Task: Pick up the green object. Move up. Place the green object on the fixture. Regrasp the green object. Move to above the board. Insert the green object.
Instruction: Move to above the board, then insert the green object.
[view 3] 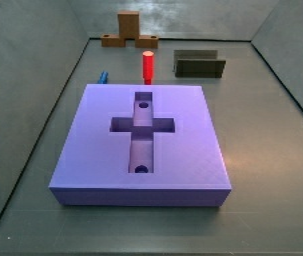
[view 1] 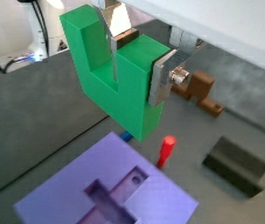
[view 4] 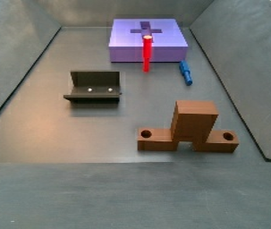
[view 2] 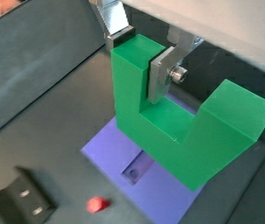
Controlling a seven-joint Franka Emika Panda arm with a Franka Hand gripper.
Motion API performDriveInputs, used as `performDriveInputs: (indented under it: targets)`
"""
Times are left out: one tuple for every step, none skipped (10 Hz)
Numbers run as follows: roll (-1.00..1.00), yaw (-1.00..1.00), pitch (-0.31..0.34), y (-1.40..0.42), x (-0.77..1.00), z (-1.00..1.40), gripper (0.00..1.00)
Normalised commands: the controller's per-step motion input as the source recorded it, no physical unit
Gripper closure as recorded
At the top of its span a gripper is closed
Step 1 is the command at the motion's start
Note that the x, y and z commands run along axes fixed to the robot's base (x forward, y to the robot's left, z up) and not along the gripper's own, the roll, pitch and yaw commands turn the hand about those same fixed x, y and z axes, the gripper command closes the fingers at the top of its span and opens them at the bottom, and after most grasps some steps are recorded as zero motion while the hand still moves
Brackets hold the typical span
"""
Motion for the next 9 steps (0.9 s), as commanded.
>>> performDriveInputs:
  targets:
    - [-0.38,-0.01,-0.008,0.03,-0.06,0.00,1.00]
    - [-0.24,-0.01,-0.018,0.01,-0.05,0.00,1.00]
    - [0.00,-0.02,0.000,-0.07,0.03,0.00,1.00]
    - [-0.03,-0.17,0.000,-0.04,0.05,-0.06,1.00]
    - [-0.31,-0.15,0.010,-0.04,0.12,-0.24,1.00]
    - [-0.37,0.00,-0.001,-0.16,0.01,-0.31,1.00]
    - [-0.40,0.28,-0.047,-0.19,0.15,-0.23,1.00]
    - [-0.40,0.42,-0.090,-0.13,0.11,-0.22,1.00]
    - [-0.31,0.37,-0.119,0.00,0.06,-0.41,1.00]
